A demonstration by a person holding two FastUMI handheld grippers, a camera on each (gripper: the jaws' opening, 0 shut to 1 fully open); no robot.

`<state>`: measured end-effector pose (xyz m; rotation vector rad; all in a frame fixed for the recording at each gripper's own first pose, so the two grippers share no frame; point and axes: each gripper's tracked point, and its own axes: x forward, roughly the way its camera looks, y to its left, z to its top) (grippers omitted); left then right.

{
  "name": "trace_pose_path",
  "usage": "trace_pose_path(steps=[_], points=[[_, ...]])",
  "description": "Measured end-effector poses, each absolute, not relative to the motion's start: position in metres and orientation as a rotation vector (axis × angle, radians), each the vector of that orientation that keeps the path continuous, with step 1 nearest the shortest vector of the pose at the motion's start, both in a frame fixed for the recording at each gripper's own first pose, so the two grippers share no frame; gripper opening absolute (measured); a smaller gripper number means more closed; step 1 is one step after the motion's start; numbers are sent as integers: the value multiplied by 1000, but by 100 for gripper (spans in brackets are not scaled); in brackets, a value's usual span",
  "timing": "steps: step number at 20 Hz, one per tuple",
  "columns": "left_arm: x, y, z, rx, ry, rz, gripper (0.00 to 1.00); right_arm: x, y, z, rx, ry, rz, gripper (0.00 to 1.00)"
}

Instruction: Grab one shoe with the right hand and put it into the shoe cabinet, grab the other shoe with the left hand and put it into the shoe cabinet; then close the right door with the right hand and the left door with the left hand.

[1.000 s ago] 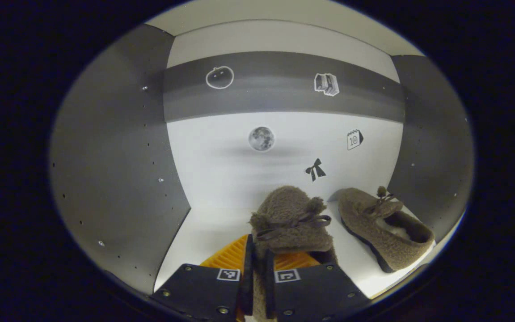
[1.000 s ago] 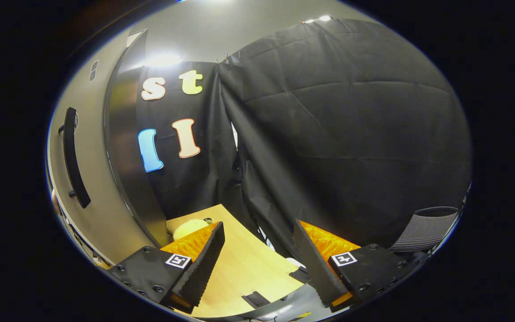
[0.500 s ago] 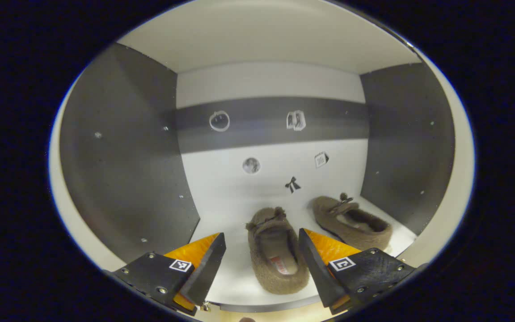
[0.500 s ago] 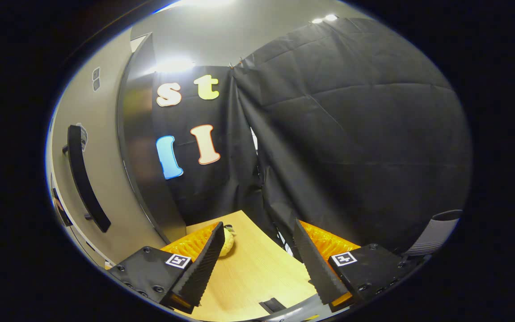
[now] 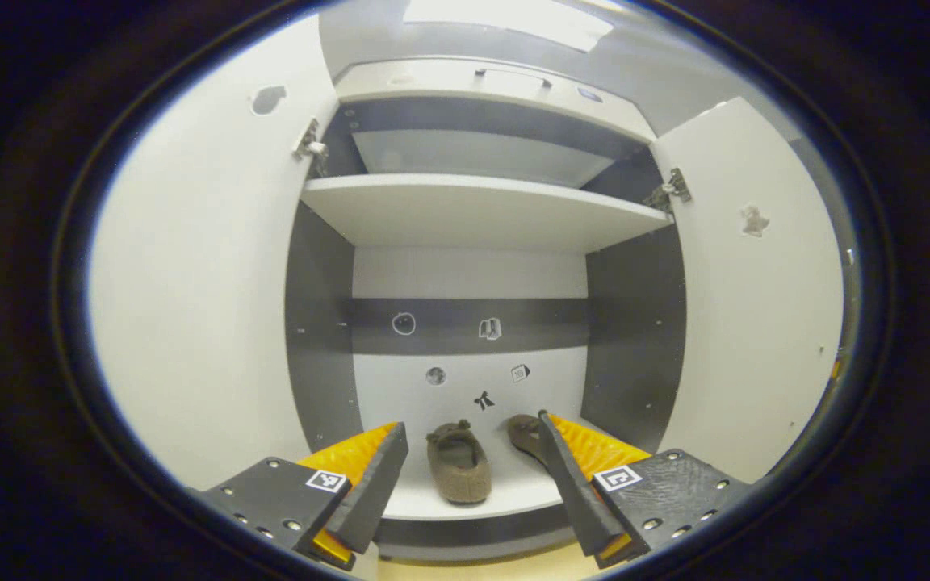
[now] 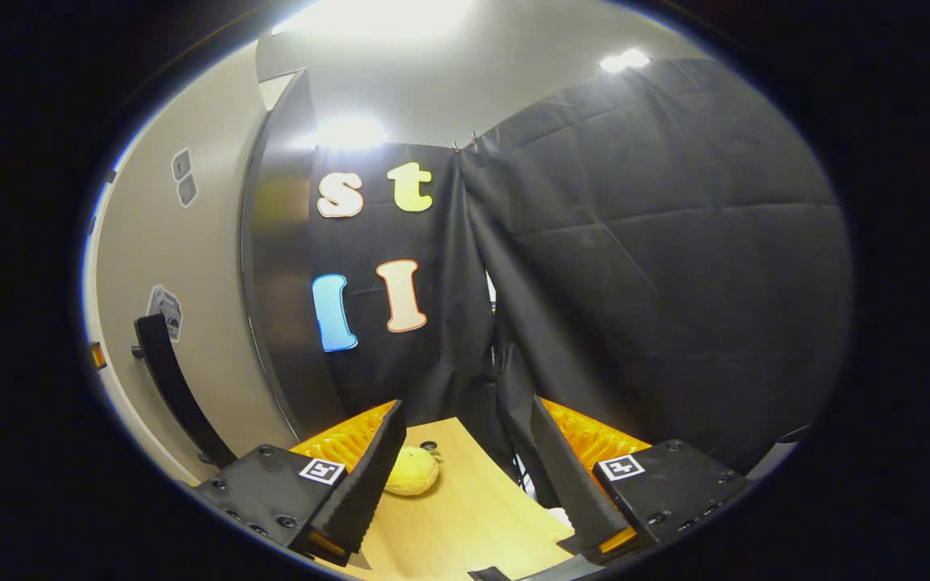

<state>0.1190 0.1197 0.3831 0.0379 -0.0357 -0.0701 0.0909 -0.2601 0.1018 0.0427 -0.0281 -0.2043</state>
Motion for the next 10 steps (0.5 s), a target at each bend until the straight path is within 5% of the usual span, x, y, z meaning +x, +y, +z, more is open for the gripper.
trace_pose_path(steps=[10], points=[[30, 124, 333, 37, 45, -71, 94, 102, -196, 123, 10, -63, -55, 98]])
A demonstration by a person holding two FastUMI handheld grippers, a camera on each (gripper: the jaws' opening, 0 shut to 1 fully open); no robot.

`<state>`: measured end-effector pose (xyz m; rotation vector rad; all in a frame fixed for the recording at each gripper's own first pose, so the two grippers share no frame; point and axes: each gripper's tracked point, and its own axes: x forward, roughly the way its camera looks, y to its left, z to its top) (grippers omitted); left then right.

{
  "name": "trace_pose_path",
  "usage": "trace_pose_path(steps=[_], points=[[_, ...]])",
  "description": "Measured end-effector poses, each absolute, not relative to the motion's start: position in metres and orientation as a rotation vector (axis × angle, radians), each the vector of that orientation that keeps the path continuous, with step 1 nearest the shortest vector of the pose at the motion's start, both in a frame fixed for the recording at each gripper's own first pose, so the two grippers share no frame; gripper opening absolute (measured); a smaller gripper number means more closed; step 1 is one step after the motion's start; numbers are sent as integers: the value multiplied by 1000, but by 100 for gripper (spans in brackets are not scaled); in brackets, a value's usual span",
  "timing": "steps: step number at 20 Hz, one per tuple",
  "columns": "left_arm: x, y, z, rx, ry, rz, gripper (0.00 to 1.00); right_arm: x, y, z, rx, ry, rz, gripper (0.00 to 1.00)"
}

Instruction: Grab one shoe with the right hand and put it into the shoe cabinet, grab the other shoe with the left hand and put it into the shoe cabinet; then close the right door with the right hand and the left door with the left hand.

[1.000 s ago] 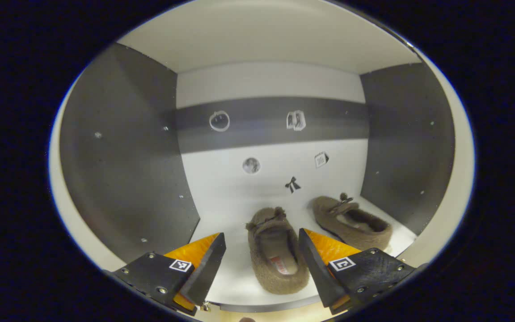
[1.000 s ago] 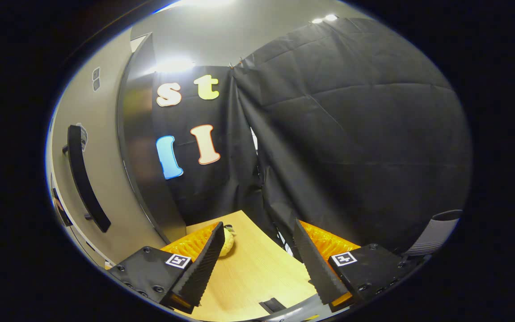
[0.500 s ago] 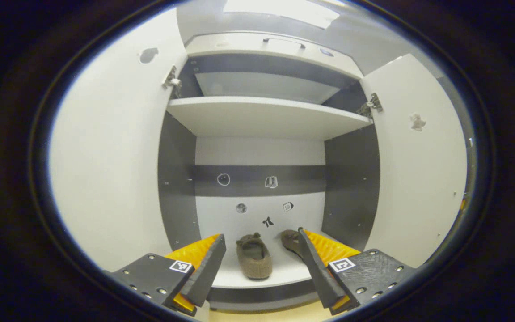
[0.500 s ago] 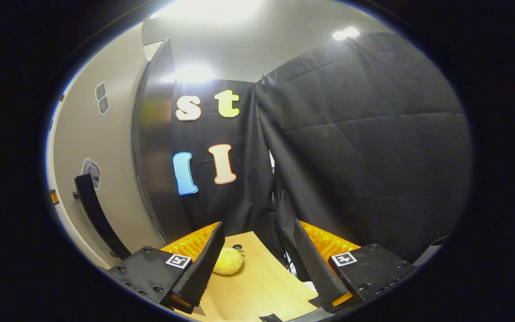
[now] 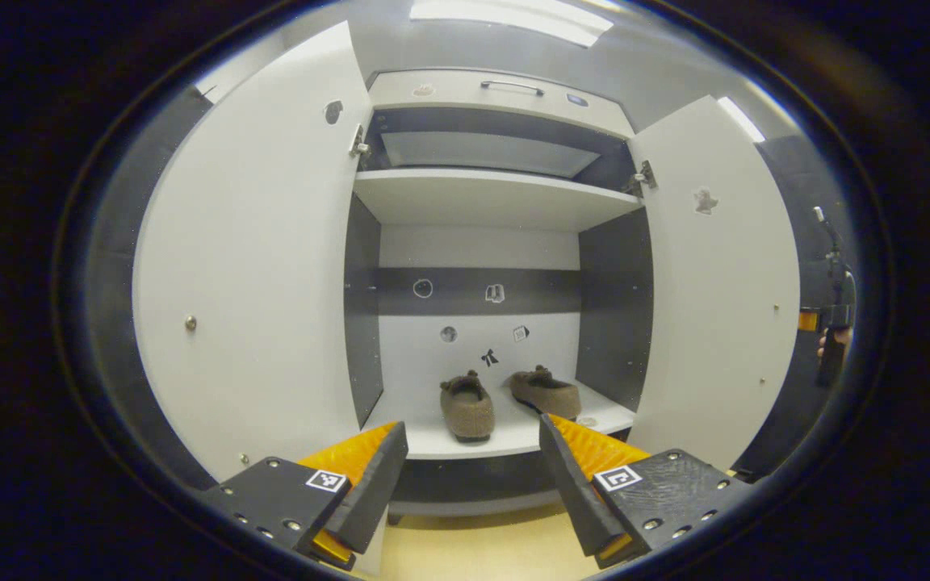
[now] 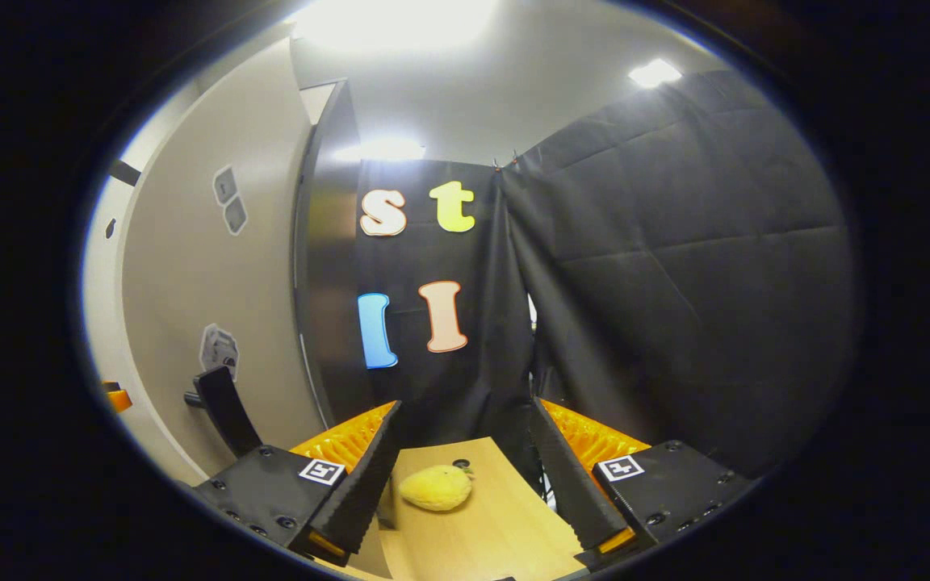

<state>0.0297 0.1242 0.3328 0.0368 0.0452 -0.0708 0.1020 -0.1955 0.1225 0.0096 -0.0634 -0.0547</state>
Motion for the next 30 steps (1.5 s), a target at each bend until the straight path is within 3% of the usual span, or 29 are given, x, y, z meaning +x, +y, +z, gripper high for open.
trace_pose_path(steps=[6, 8, 9, 10, 16, 20, 21, 27, 30], points=[[12, 136, 317, -55, 83, -92, 95, 100, -160, 100, 26, 8, 33, 98], [7, 142, 318, -84, 79, -99, 94, 96, -161, 99, 5, 22, 22, 97], [4, 147, 318, -97, 70, -101, 100, 94, -159, 102, 3, 17, 24, 97], [2, 148, 318, -108, 65, -109, 94, 90, -156, 106, 4, 8, 25, 97], [-14, 151, 305, -109, 83, -168, 94, 83, -142, 110, -53, -18, -14, 97], [-26, 155, 300, -83, 85, -177, 94, 81, -105, 106, -17, -17, 61, 96], [-29, 156, 300, -82, 84, -179, 100, 80, -93, 105, -20, -17, 81, 97], [-48, 169, 294, -67, 84, -158, 100, 93, -37, 99, 21, -25, 172, 97], [-58, 179, 290, -73, 96, -142, 89, 95, 3, 92, 94, -11, 256, 97]])
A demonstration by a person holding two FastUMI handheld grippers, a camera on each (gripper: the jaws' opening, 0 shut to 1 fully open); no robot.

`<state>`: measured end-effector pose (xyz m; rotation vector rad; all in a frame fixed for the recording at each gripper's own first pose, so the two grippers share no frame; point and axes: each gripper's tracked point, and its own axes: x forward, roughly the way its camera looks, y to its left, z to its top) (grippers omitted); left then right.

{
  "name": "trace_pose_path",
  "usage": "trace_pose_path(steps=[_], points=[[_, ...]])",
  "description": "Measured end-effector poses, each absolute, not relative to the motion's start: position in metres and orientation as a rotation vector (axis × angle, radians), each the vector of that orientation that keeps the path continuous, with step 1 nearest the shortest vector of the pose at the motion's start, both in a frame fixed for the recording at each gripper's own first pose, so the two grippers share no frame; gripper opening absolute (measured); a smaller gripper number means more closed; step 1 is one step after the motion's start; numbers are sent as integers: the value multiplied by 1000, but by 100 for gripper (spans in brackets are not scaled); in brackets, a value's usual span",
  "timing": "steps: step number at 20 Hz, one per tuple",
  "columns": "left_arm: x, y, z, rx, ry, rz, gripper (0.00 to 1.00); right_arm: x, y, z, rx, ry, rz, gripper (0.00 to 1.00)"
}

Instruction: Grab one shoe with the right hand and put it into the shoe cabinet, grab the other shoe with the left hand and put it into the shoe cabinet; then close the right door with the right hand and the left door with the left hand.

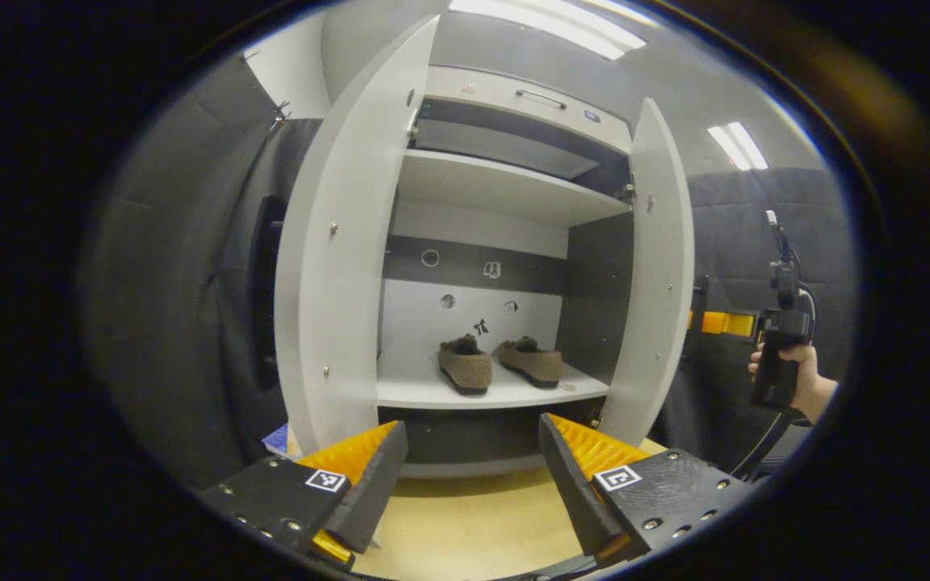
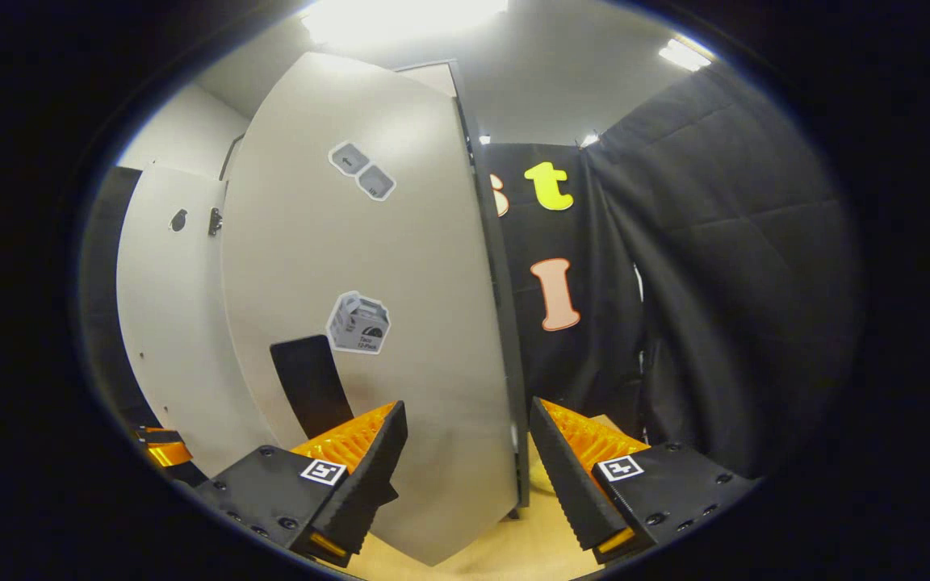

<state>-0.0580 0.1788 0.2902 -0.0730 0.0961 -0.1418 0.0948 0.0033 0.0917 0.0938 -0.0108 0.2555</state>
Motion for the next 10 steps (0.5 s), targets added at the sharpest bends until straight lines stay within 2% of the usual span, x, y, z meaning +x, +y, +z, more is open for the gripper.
trace_pose_path(steps=[2, 3, 4, 6, 7, 8, 10], points=[[-66, 188, 292, -79, 93, -128, 100, 94, 14, 96, 118, -19, 271, 97], [-70, 193, 294, -81, 91, -123, 89, 93, 18, 103, 119, -36, 281, 97], [-75, 199, 296, -80, 85, -112, 94, 93, 20, 108, 111, -52, 284, 97], [-83, 217, 298, -75, 72, -75, 95, 92, 18, 109, 77, -61, 273, 97], [-87, 226, 297, -78, 72, -56, 100, 93, 18, 108, 63, -64, 266, 97], [-90, 238, 298, -82, 72, -32, 100, 94, 18, 107, 57, -64, 259, 97], [-97, 263, 299, -82, 70, 18, 93, 95, 21, 100, 65, -47, 261, 97]])
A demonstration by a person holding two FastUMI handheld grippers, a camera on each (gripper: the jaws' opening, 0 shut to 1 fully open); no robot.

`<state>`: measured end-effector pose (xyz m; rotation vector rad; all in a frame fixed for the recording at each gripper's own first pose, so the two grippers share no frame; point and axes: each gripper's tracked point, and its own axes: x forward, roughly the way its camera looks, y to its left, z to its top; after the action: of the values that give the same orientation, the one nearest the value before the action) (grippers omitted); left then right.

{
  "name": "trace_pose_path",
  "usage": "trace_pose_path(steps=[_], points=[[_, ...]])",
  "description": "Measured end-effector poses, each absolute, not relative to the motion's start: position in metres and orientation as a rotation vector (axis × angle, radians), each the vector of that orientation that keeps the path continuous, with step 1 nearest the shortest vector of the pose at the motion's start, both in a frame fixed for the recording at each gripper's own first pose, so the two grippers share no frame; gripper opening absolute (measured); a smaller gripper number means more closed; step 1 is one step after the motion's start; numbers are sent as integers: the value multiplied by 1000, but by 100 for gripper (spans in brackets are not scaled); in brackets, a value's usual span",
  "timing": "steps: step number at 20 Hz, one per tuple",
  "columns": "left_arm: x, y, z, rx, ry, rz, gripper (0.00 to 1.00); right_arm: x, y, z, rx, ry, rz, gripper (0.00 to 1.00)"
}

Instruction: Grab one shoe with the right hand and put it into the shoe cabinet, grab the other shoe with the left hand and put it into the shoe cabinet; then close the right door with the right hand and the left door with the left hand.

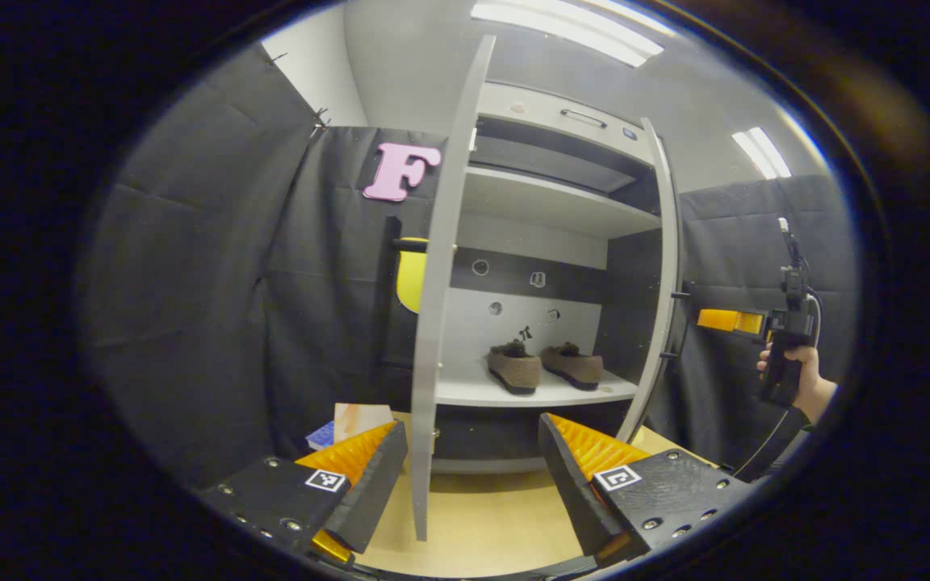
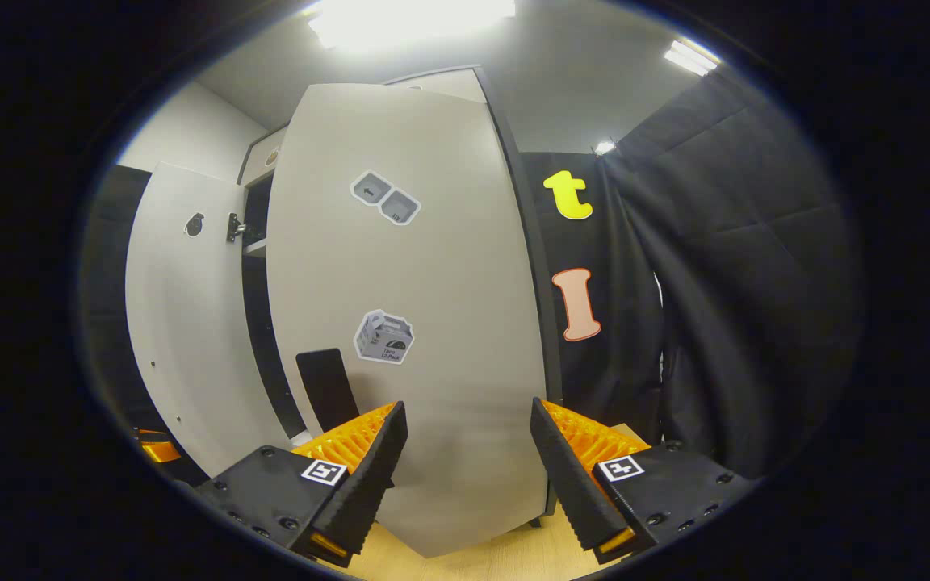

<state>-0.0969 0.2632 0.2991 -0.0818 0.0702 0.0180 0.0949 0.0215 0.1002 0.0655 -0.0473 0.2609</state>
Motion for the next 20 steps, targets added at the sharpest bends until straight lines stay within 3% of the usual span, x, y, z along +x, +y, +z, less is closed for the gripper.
trace_pose_path(steps=[6, 7, 10, 11, 15, 16, 20], points=[[-103, 333, 330, -13, 28, 98, 89, 96, 30, 80, 98, 25, 282, 97], [-102, 348, 334, 8, 20, 115, 95, 94, 29, 78, 93, 30, 278, 97], [-88, 379, 353, 46, -12, 131, 100, 88, 28, 68, 69, 49, 250, 97], [-83, 388, 357, 49, -21, 132, 95, 86, 29, 66, 68, 53, 248, 97], [-41, 418, 368, 27, -18, 91, 100, 77, 40, 41, 46, 114, 256, 97], [-30, 419, 368, 1, -9, 69, 95, 74, 44, 35, 47, 130, 263, 98], [3, 410, 377, -60, -10, -25, 94, 66, 40, 18, 63, 168, 246, 98]])
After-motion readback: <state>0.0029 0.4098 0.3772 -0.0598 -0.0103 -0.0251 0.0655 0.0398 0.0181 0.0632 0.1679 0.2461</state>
